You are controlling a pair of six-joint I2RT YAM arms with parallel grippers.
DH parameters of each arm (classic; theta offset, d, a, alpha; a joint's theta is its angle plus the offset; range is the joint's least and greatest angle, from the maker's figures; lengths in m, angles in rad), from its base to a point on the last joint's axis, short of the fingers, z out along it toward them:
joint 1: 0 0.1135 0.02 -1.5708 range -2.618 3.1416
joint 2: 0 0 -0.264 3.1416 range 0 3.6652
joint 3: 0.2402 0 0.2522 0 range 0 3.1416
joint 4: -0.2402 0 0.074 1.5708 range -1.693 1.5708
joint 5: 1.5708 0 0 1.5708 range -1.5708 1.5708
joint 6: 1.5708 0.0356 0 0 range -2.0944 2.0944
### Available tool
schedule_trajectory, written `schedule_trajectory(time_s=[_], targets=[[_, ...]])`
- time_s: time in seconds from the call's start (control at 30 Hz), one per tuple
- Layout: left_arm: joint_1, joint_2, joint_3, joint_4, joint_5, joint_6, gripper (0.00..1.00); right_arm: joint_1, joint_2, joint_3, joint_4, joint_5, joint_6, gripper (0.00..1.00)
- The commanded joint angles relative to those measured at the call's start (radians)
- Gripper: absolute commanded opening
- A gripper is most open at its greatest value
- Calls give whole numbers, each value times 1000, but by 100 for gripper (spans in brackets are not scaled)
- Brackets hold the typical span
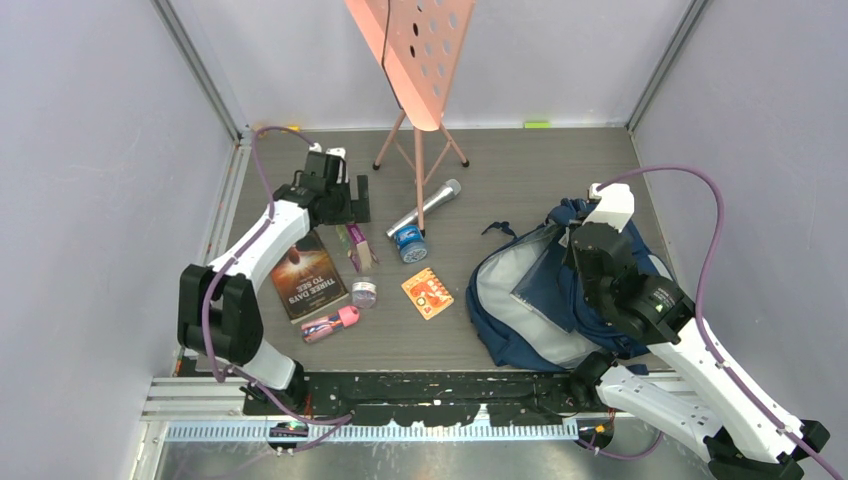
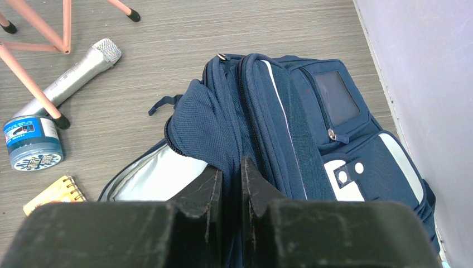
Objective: Pack the student bag
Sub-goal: Place the book in the student bag, then pick up the book from the center of the board.
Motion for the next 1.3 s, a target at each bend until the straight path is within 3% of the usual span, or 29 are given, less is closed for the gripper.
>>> schedule_trajectory(time_s=[0.0, 0.07, 0.23, 0.33, 0.5, 0.97, 1.27], targets=[[19, 18, -8, 68, 29, -12, 100, -1, -13, 32, 60, 61, -5, 0], [27, 36, -4, 60, 31, -7, 96, -1, -9, 32, 59, 59, -5, 0], [48, 77, 10, 45, 57, -11, 76, -1, -12, 31, 59, 58, -4, 0], [50, 92, 17, 38, 98, -14, 72, -1, -13, 32, 57, 60, -4, 0], [52, 99, 23, 31, 110, -14, 55, -1, -17, 32, 54, 59, -1, 0], [52, 68, 24, 34, 110, -6, 1, -1, -13, 46, 51, 57, -5, 0], [52, -82, -35, 128, 187, -12, 0, -1, -6, 62, 44, 57, -7, 0]])
